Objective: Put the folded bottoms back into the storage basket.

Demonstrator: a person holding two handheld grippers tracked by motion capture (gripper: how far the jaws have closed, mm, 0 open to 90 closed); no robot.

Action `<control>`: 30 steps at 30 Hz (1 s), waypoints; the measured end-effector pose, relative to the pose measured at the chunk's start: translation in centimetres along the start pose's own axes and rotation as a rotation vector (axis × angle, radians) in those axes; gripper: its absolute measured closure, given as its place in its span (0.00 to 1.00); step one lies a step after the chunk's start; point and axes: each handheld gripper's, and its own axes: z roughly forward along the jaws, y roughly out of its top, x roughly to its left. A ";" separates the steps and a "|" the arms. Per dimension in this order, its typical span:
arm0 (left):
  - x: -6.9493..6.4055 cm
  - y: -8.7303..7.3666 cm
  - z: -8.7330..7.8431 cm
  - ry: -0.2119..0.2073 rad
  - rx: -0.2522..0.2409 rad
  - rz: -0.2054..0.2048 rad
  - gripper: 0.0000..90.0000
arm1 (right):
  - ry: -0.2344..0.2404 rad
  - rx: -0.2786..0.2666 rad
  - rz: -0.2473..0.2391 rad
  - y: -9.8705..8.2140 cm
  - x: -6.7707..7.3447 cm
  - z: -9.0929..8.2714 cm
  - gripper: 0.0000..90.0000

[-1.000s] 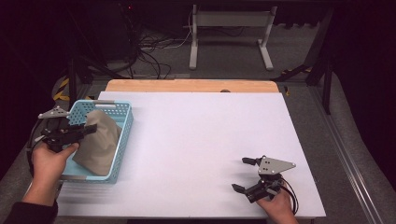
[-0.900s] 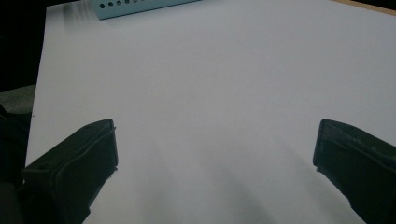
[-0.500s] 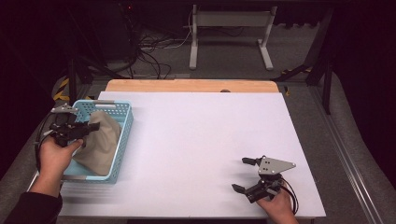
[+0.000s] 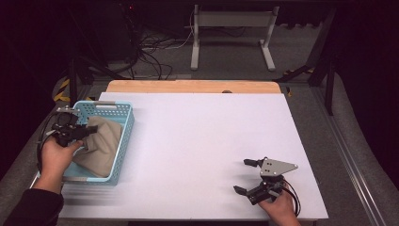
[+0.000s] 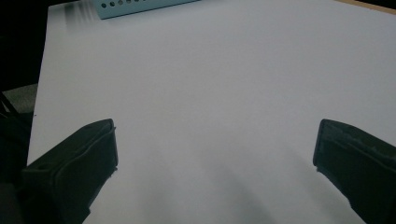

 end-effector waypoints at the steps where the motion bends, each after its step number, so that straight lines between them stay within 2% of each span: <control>1: 0.0 0.1 0.1 0.005 0.006 0.001 0.78 | 0.000 0.000 0.000 0.0 0.0 0.0 0.00; 9: 0.1 0.8 1.1 0.039 0.045 0.017 0.78 | 0.001 0.000 0.001 0.0 0.0 0.0 0.00; 13: 0.1 0.8 1.0 0.048 0.042 0.023 0.77 | 0.002 0.000 0.002 0.0 0.0 0.0 0.00; 15: 0.1 0.7 0.7 0.062 0.040 0.024 0.73 | 0.003 -0.001 0.002 0.0 0.0 0.0 0.00; 17: 0.1 0.5 0.3 0.083 0.025 0.019 0.67 | 0.002 -0.005 0.001 0.0 0.0 -0.1 0.00; 20: 0.3 0.2 -0.8 0.100 -0.010 0.025 0.52 | 0.005 -0.005 0.001 0.0 0.0 0.0 0.00; 23: 0.4 -0.2 -1.9 0.099 -0.029 0.024 0.47 | 0.007 -0.004 0.000 0.0 0.0 0.0 0.00; 25: 0.2 -0.6 -2.9 0.105 -0.043 0.038 0.45 | 0.009 -0.003 0.000 0.1 0.0 0.0 0.00; 30: -0.6 -1.8 -4.5 0.061 -0.061 0.067 0.48 | 0.015 -0.005 0.006 0.1 -0.1 0.1 0.00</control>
